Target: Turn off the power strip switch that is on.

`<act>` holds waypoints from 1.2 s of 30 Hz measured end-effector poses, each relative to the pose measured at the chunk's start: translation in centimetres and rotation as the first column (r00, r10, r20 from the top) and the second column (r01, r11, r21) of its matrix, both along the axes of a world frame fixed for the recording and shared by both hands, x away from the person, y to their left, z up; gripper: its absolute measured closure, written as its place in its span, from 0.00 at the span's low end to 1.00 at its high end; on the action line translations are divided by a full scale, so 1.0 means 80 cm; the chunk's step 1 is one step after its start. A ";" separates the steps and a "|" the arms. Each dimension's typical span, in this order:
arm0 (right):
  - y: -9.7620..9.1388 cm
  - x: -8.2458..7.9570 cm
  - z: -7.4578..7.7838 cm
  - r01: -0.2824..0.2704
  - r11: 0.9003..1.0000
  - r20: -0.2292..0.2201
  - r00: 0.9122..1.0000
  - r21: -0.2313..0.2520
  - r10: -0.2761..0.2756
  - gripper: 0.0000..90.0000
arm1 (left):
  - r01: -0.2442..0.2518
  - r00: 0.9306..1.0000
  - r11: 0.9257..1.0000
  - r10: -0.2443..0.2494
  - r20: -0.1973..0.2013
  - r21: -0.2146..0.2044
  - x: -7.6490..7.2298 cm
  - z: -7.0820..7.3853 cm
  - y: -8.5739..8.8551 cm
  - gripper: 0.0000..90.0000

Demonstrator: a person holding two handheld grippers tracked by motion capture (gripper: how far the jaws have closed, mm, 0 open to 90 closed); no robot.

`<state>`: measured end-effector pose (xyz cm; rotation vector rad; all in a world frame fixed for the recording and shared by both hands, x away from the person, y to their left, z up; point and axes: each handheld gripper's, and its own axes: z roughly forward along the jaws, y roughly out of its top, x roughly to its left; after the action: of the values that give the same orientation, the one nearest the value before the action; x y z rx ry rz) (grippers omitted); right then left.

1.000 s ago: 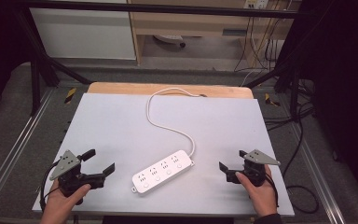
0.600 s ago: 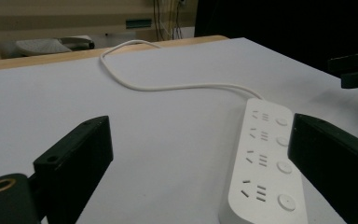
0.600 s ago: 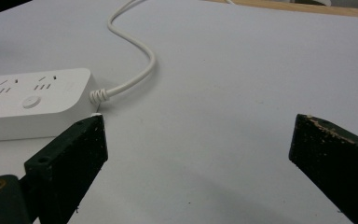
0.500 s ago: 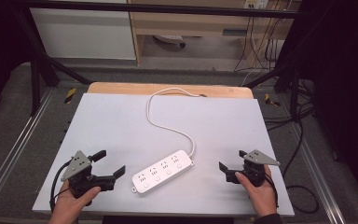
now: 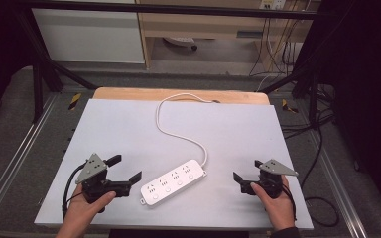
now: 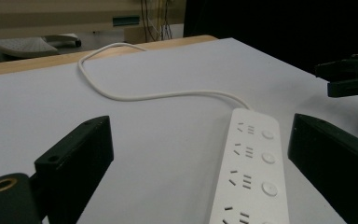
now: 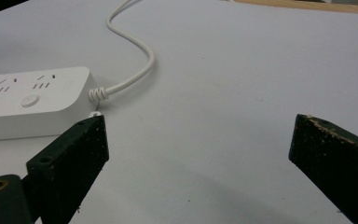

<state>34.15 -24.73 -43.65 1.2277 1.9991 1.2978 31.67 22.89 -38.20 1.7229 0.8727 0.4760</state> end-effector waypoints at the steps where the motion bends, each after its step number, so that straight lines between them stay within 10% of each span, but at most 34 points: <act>1: 0.000 0.000 0.000 0.000 1.000 -0.002 1.000 0.001 0.000 0.06 | 0.002 1.000 1.000 -0.002 -0.003 0.000 0.002 0.001 -0.002 0.07; 36: -0.004 0.001 0.000 0.009 1.000 0.001 1.000 0.003 -0.009 0.07 | 0.093 0.995 0.995 -0.091 -0.026 0.045 0.032 0.002 -0.077 0.08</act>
<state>34.19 -25.06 -43.65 1.2356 1.9891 1.2977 34.26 16.70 -38.04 1.8061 0.8008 0.4177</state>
